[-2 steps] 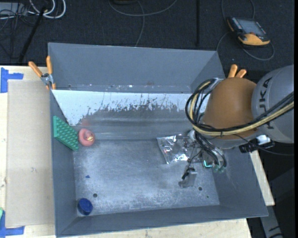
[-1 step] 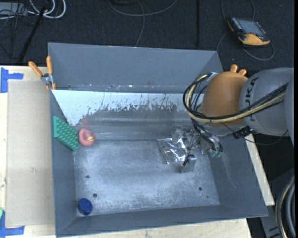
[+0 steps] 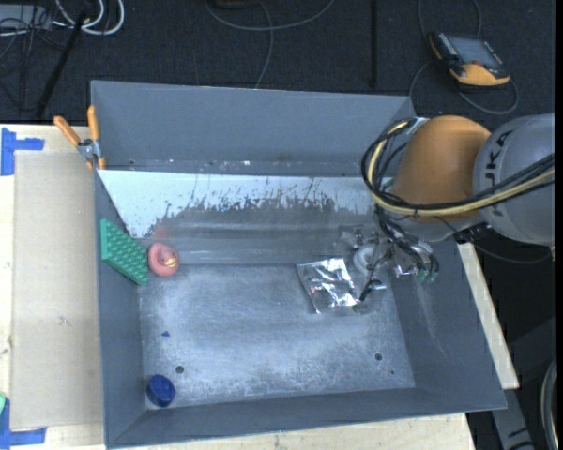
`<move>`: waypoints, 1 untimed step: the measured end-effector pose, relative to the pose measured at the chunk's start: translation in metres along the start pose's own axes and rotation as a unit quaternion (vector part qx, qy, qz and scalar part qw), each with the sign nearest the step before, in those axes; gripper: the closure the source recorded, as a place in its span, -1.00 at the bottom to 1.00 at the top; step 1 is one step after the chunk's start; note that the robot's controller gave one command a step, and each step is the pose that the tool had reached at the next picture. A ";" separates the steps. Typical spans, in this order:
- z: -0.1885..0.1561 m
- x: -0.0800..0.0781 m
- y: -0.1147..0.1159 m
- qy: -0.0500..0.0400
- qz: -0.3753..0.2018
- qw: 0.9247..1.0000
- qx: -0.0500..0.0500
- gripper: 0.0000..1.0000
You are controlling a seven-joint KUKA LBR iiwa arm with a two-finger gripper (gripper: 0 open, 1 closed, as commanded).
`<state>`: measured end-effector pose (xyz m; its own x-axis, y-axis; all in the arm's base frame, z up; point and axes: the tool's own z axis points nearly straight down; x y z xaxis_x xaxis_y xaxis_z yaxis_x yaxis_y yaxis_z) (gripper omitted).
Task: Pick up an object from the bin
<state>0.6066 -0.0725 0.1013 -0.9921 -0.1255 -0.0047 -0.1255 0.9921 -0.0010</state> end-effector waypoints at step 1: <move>0.002 -0.014 -0.010 0.001 0.044 0.999 0.000 -1.00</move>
Offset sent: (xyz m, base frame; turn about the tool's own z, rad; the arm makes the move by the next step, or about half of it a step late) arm 0.0148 -0.0084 -0.0013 0.0883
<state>0.6221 -0.0811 0.0999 -0.9993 -0.0375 -0.0027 -0.0375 0.9993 0.0001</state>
